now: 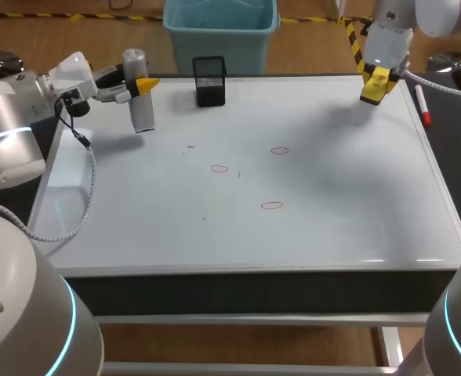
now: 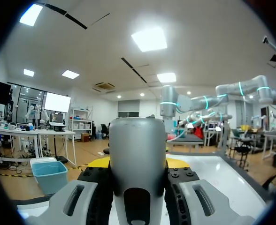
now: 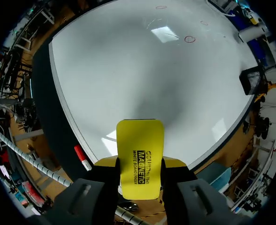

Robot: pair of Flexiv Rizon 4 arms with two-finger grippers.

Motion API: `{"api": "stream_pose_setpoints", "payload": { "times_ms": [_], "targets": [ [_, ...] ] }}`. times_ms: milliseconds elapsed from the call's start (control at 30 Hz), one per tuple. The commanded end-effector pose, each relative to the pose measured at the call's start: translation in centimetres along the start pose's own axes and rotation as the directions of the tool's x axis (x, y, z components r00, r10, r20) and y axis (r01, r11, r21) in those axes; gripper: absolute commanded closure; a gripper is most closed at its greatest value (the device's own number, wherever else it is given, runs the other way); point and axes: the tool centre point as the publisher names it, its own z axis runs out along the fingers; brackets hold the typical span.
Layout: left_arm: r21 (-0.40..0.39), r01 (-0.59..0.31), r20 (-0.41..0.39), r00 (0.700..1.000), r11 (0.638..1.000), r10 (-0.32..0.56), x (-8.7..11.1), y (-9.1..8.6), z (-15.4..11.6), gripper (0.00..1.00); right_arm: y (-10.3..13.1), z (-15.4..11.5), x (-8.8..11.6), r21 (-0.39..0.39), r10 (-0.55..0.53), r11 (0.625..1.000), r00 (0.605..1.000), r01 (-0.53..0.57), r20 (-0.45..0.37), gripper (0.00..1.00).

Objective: Pick up the inspection probe, press it on each red-marked spot on the whiteboard one by one, put down the probe, pick up the eraser, and wipe off all the red marks.

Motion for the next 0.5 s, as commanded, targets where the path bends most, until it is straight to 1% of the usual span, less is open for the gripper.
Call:
{"api": "stream_pose_setpoints", "payload": {
  "times_ms": [33,200,300,333,400,500],
  "targets": [
    [-0.004,0.001,0.003,1.0,1.0,-0.001,0.1,-0.2,0.0,1.0,4.1,-1.9,-1.2,0.036,-0.106,0.994,0.994,0.107,-0.007,1.0],
    [-0.004,0.001,0.003,1.0,1.0,-0.001,0.1,-0.2,0.0,1.0,9.0,-2.6,-3.2,0.034,-0.223,0.974,0.974,0.222,0.033,1.0],
    [-0.004,0.001,0.003,1.0,1.0,-0.001,0.1,-0.2,0.0,1.0,12.1,-2.9,-4.2,0.029,-0.282,0.959,0.959,0.281,0.042,1.0],
    [-0.004,0.001,0.003,1.0,1.0,-0.001,0.1,-0.2,0.0,1.0,13.3,-3.0,-4.6,0.026,-0.308,0.951,0.95,0.307,0.048,1.0],
    [-0.004,0.001,0.003,1.0,1.0,-0.001,0.1,-0.2,0.0,1.0,15.6,-2.9,-5.4,0.033,-0.362,0.932,0.932,0.361,0.028,1.0],
    [-0.004,0.001,0.003,1.0,1.0,-0.001,0.1,-0.2,0.0,1.0,19.0,-2.9,-6.5,0.031,-0.436,0.9,0.9,0.435,0.022,1.0]
  ]
}}
